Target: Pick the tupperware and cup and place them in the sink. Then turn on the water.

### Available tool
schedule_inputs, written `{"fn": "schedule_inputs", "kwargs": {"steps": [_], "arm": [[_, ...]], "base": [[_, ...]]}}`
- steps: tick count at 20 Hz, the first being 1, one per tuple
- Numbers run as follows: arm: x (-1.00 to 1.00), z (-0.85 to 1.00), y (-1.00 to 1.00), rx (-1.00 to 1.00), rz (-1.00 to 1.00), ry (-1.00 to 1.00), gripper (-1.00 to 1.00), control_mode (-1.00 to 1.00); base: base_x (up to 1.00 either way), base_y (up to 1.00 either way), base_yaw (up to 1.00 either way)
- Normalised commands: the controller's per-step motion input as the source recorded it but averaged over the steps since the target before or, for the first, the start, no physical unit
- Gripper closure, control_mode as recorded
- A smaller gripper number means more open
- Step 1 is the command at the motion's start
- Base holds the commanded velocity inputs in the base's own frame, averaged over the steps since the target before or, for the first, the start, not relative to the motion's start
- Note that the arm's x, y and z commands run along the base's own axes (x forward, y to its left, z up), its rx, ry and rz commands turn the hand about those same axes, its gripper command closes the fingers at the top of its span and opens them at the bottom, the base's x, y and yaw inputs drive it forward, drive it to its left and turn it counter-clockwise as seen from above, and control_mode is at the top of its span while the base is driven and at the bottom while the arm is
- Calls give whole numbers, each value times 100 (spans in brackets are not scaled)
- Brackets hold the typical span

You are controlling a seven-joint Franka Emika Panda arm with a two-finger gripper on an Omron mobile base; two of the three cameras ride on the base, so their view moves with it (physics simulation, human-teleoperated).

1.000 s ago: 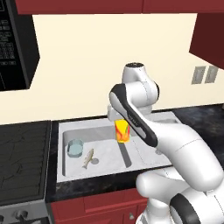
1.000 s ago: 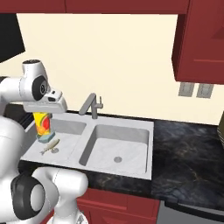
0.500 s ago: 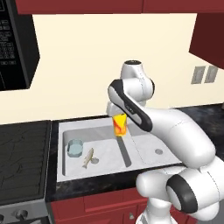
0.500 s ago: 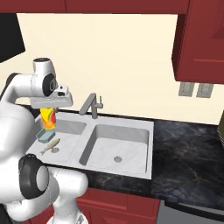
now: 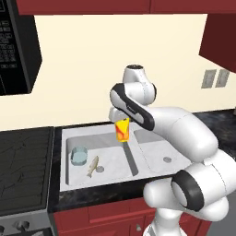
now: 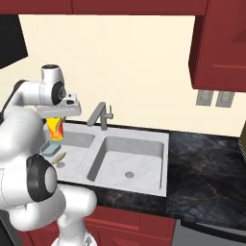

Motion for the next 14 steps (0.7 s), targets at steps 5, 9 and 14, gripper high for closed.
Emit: {"fn": "schedule_inputs", "kwargs": {"steps": [5,9,14], "arm": [[31,-35,24,0,-12,-1,100,-100],[15,-32,13,0,-12,-4,100,-100],[4,-29,3,0,-8,-4,100,-100]], "base": [[0,0,0],[0,0,0],[0,0,0]]}}
